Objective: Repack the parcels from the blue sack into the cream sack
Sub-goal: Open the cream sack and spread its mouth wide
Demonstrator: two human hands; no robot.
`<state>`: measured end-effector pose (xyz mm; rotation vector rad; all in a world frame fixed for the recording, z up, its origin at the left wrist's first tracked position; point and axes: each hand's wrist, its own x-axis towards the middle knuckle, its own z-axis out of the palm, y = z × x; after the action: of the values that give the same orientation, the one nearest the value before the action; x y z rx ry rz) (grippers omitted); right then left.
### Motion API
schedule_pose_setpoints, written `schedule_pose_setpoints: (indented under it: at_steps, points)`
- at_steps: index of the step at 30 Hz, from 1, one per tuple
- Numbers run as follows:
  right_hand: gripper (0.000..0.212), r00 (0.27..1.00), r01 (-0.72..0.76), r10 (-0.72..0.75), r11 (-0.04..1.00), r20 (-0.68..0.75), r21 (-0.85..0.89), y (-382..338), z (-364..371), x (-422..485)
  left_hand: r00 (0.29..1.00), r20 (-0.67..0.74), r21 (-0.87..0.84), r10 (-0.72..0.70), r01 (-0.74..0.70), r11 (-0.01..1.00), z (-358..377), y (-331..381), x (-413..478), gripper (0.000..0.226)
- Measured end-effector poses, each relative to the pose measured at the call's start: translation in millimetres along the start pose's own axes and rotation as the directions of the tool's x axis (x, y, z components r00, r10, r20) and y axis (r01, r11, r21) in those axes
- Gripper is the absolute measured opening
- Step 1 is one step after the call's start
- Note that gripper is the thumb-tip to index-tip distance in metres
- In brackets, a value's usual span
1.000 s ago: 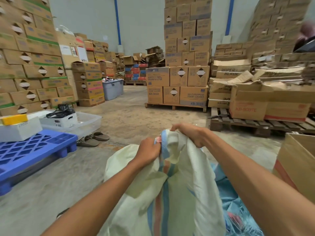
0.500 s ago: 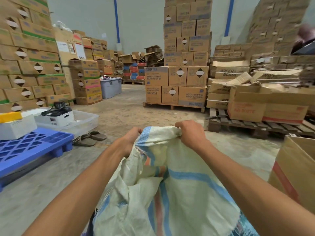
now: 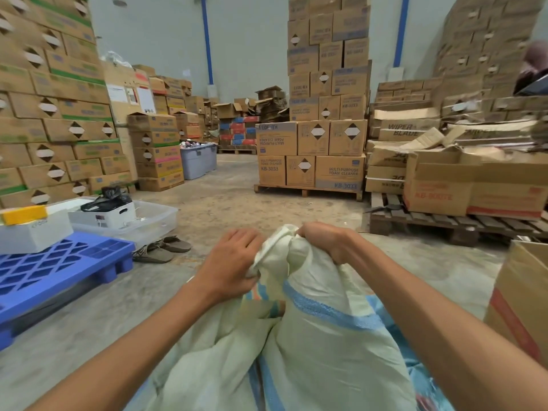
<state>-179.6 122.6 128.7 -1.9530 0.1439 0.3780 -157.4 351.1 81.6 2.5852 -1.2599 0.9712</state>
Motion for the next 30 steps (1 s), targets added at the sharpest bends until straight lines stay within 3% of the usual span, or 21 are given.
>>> schedule_pose_setpoints:
  at_steps: [1, 2, 4, 6, 8, 10, 12, 13, 14, 16, 18, 20, 21, 23, 25, 27, 29, 30]
  points:
    - [0.014, 1.0, -0.018, 0.019, 0.999, 0.018, -0.041, -0.7, 0.9, -2.8, 0.993, 0.017, -0.119, -0.118, 0.119, 0.986, -1.2, 3.1, 4.3, 0.016]
    - [0.014, 1.0, -0.006, 0.008, 0.997, 0.024, -0.083, -0.3, 4.1, -5.5, 0.953, 0.054, -0.246, -0.297, 0.301, 0.921, -1.5, 3.5, 8.4, 0.009]
    - [0.032, 0.992, 0.11, -0.12, 0.972, -0.037, -0.208, 1.7, 10.2, -3.6, 0.778, 0.184, -0.466, -0.601, 0.607, 0.644, -0.8, 1.8, 18.3, 0.021]
    - [0.064, 0.958, 0.233, -0.276, 0.91, -0.08, -0.343, 2.9, 19.1, -3.7, 0.598, 0.307, -0.592, -0.74, 0.729, 0.343, -1.7, -2.5, 28.0, 0.024]
    - [0.085, 0.933, 0.301, -0.358, 0.839, -0.043, -0.453, 6.7, 26.7, -3.9, 0.457, 0.414, -0.653, -0.787, 0.752, 0.093, -2.0, -7.1, 33.3, 0.026]
    - [0.09, 0.903, 0.234, -0.422, 0.634, -0.076, -0.737, 16.8, 28.0, -6.3, 0.39, 0.532, -0.695, -0.751, 0.708, -0.125, 0.6, -14.2, 33.9, 0.034]
    - [0.076, 0.823, 0.006, -0.532, 0.358, -0.198, -0.934, 32.3, 23.5, -3.0, 0.355, 0.627, -0.687, -0.694, 0.673, -0.276, 13.0, -32.6, 31.0, 0.039]
    - [0.062, 0.78, -0.103, -0.56, 0.325, -0.279, -0.94, 40.7, 20.4, -1.1, 0.346, 0.667, -0.664, -0.66, 0.677, -0.317, 26.7, -48.1, 28.8, 0.044]
    - [0.046, 0.739, -0.172, -0.57, 0.358, -0.36, -0.918, 48.3, 16.5, -0.9, 0.341, 0.69, -0.65, -0.639, 0.681, -0.338, 37.0, -61.7, 26.6, 0.051]
    - [0.028, 0.686, -0.214, -0.525, 0.517, -0.504, -0.829, 61.5, 4.4, -2.3, 0.333, 0.702, -0.636, -0.63, 0.692, -0.342, 42.9, -73.3, 24.4, 0.056]
    - [0.027, 0.676, -0.196, -0.393, 0.719, -0.623, -0.667, 67.5, -7.6, -5.4, 0.332, 0.646, -0.642, -0.687, 0.724, -0.254, 4.0, -47.5, 24.2, 0.04]
    - [0.024, 0.714, -0.109, -0.228, 0.898, -0.662, -0.427, 67.6, -19.9, -4.4, 0.366, 0.461, -0.587, -0.808, 0.809, 0.032, -17.0, -34.2, 22.5, 0.013]
    - [0.021, 0.752, -0.042, -0.153, 0.96, -0.641, -0.278, 65.9, -26.3, -3.2, 0.418, 0.366, -0.526, -0.831, 0.83, 0.186, -20.9, -34.2, 20.8, 0.013]
    - [0.019, 0.861, 0.052, -0.027, 0.998, -0.507, 0.036, 59.9, -35.1, -7.1, 0.516, 0.239, -0.387, -0.823, 0.827, 0.407, -27.9, -38.8, 13.3, 0.017]
    - [0.028, 0.923, 0.124, -0.032, 0.968, -0.383, 0.217, 57.0, -43.3, -14.1, 0.549, 0.154, -0.254, -0.822, 0.826, 0.504, -30.3, -46.9, 3.5, 0.016]
    - [0.034, 0.907, 0.185, -0.045, 0.936, -0.42, 0.3, 56.2, -48.2, -19.2, 0.539, 0.148, -0.25, -0.829, 0.831, 0.496, -29.6, -50.7, -5.0, 0.016]
    - [0.022, 0.876, 0.261, -0.124, 0.934, -0.466, 0.242, 54.2, -44.0, -25.2, 0.506, 0.195, -0.284, -0.84, 0.849, 0.446, -26.3, -51.9, -12.5, 0.017]
    - [0.028, 0.886, 0.288, -0.192, 0.941, -0.423, 0.177, 51.2, -38.8, -30.5, 0.485, 0.218, -0.288, -0.847, 0.861, 0.419, -24.9, -52.6, -15.5, 0.018]
